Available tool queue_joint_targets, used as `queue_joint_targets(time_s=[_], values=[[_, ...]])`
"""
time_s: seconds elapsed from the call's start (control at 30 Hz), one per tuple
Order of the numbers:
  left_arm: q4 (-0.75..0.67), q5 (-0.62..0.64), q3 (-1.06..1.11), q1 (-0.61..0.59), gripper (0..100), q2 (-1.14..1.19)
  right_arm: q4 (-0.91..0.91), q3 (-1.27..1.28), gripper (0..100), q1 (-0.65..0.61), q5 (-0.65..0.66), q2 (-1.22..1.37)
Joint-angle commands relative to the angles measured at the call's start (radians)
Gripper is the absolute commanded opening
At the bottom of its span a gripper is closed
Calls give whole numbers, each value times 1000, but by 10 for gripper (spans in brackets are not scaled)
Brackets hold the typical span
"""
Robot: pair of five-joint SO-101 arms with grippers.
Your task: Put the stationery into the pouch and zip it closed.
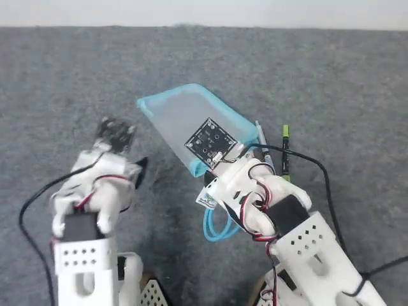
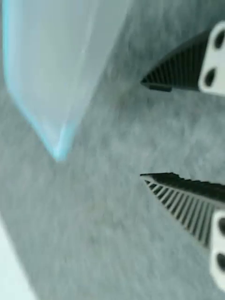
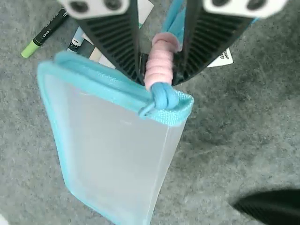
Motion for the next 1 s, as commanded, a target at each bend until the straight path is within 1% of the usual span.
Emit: queue_joint_targets(time_s=[0.0, 0.1, 0.23, 0.3, 0.5, 0.6, 0.77, 0.87, 0.97], values=[[6, 80, -73, 206, 288, 25, -24, -12, 7, -7, 6, 12], [2, 84, -13, 301, 298, -8, -24, -14, 7, -7, 6, 38], [0, 87, 31, 381, 299, -66, -42, -14, 7, -7, 6, 81], [-17, 89, 56, 391, 299, -83, -51, -14, 7, -7, 6, 91], [-146, 89, 168, 393, 296, -84, -50, -14, 7, -13, 5, 94], [-193, 89, 196, 361, 295, -84, -44, -14, 7, -13, 5, 93], [-296, 153, 211, 210, 295, -83, -12, -11, 7, -12, 12, 93], [-324, 195, 209, 117, 295, -83, -8, 11, 7, 13, 29, 105], [-331, 215, 206, 74, 295, -84, -25, 63, 7, 45, 66, 104]])
